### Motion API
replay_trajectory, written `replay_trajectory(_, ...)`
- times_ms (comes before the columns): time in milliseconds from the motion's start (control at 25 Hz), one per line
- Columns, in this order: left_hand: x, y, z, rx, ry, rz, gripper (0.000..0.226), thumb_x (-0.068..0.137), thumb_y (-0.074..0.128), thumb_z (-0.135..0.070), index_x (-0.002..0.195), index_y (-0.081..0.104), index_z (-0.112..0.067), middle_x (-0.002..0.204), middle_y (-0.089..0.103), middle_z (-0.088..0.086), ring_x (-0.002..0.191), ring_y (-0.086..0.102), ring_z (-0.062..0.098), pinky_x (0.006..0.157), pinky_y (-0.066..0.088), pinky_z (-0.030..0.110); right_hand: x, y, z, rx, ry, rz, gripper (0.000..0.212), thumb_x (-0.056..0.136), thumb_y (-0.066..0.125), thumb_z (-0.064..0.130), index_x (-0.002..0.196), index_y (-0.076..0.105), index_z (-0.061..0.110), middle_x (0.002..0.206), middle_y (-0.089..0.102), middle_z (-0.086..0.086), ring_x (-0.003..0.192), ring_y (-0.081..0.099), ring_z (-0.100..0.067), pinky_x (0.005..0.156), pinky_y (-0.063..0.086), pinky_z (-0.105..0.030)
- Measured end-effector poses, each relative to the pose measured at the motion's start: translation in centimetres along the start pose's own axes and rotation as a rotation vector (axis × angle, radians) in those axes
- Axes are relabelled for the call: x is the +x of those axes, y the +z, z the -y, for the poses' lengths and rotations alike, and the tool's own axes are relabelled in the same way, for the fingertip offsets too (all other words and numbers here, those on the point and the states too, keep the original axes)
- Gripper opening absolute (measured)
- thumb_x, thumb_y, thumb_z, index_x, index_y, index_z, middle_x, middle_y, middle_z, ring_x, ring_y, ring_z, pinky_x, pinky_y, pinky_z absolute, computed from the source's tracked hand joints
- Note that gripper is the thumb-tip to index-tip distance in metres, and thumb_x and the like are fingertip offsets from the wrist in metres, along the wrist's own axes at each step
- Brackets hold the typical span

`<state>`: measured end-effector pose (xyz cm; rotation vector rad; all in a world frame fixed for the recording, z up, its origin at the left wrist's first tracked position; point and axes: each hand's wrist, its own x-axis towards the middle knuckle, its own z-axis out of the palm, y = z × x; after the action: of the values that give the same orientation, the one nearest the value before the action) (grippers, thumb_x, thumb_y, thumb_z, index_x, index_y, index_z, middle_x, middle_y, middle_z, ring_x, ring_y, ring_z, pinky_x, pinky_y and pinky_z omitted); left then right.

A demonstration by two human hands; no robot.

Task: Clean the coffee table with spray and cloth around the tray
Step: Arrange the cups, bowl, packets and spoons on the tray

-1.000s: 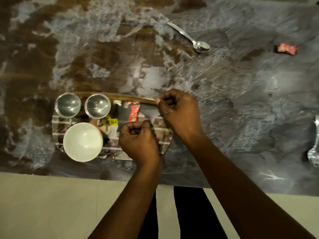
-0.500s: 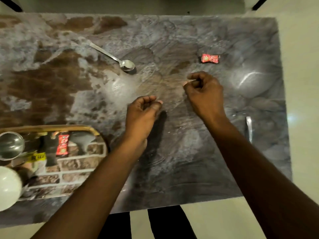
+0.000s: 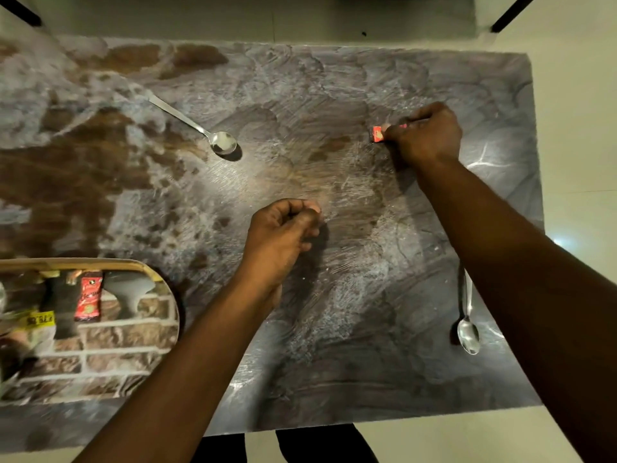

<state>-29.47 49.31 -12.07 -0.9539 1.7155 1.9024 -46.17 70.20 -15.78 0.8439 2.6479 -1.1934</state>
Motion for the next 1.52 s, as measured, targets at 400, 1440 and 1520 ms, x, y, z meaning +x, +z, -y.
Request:
replay_trajectory(400, -4.3, -5.9, 1.6, -0.287, 0.047, -0.191, 0.031, 0.105, 0.07, -0.009, 0.136, 0.071, -0.009, 0.102, 0.083, 0.008, 0.099, 0.078, 0.029, 0.081, 0.064, 0.027, -16.1, 3.4, 3.7, 0.315, -0.151, 0.606, 0.023, 0.085, 0.086, 0.002, 0.103, 0.072, 0.006, 0.086, 0.077, -0.01, 0.074, 0.072, -0.014, 0.072, 0.061, -0.03)
replay_trajectory(1440, -7.8, -21.5, 9.5, -0.522, -0.259, -0.53, 0.021, 0.099, 0.079, -0.009, 0.096, 0.075, 0.011, 0.07, 0.073, 0.014, 0.039, 0.063, 0.011, 0.043, 0.054, 0.024, -33.5, 18.8, 6.7, -0.492, -0.831, 0.484, 0.014, 0.095, 0.073, 0.033, 0.104, 0.082, 0.028, 0.1, 0.075, 0.002, 0.09, 0.071, -0.02, 0.07, 0.051, -0.032)
replay_trajectory(1520, -7.8, -21.6, 9.5, -0.519, -0.254, -0.528, 0.026, 0.098, 0.08, -0.011, 0.101, 0.075, 0.015, 0.072, 0.073, 0.016, 0.04, 0.064, 0.013, 0.046, 0.056, 0.026, -33.5, 18.9, 6.6, -0.486, -0.836, 0.478, 0.013, 0.095, 0.073, 0.033, 0.105, 0.081, 0.029, 0.102, 0.074, 0.003, 0.091, 0.071, -0.019, 0.072, 0.051, -0.033)
